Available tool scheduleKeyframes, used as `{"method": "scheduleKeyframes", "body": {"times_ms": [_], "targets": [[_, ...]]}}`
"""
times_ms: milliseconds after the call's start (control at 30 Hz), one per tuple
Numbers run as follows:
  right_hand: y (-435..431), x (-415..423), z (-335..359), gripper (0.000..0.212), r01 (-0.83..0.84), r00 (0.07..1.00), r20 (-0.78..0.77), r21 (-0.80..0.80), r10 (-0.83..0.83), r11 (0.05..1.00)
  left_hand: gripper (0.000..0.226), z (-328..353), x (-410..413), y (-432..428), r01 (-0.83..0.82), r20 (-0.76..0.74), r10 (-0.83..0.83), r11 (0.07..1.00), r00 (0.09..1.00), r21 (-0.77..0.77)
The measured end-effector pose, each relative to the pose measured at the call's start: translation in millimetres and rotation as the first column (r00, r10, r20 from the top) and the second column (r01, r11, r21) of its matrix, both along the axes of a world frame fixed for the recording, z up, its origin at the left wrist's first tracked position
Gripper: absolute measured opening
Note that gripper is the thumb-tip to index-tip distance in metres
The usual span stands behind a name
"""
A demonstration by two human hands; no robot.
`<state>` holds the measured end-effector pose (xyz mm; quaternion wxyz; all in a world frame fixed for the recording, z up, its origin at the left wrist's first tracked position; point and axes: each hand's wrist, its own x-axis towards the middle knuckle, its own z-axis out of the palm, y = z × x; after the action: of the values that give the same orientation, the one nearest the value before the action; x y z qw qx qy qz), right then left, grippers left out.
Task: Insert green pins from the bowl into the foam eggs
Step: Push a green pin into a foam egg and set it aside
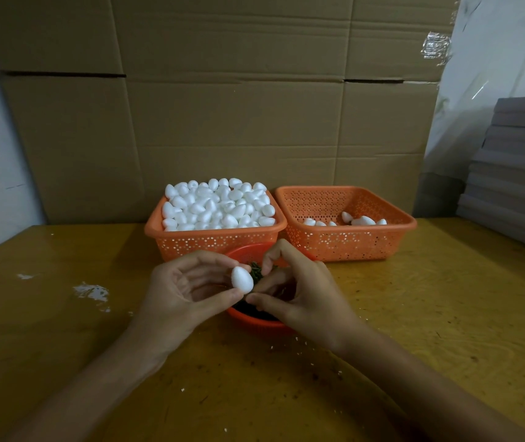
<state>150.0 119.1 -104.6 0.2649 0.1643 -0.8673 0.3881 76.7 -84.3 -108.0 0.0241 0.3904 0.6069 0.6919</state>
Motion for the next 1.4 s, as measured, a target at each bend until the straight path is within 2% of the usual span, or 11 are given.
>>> {"method": "scheduleKeyframes", "body": {"times_ms": [800, 1267, 1400], "targets": [[-0.2, -1.4, -2.9, 0.041, 0.015, 0.999, 0.043, 0.042, -0.017, 0.999, 0.034, -11.4, 6.3, 7.1, -0.222, -0.227, 0.199, 0.972, 0.953, -0.081], [2.4, -3.8, -4.0, 0.042, 0.017, 0.999, 0.047, 0.054, -0.019, 0.998, 0.032, -12.5, 5.7, 7.1, -0.243, -0.312, 0.201, 0.964, 0.929, -0.104], [1.9, -4.4, -5.4, 0.041, 0.035, 0.998, 0.046, 0.044, -0.037, 0.998, 0.044, -11.3, 8.8, 7.2, -0.216, -0.328, 0.179, 0.973, 0.928, -0.080]]}}
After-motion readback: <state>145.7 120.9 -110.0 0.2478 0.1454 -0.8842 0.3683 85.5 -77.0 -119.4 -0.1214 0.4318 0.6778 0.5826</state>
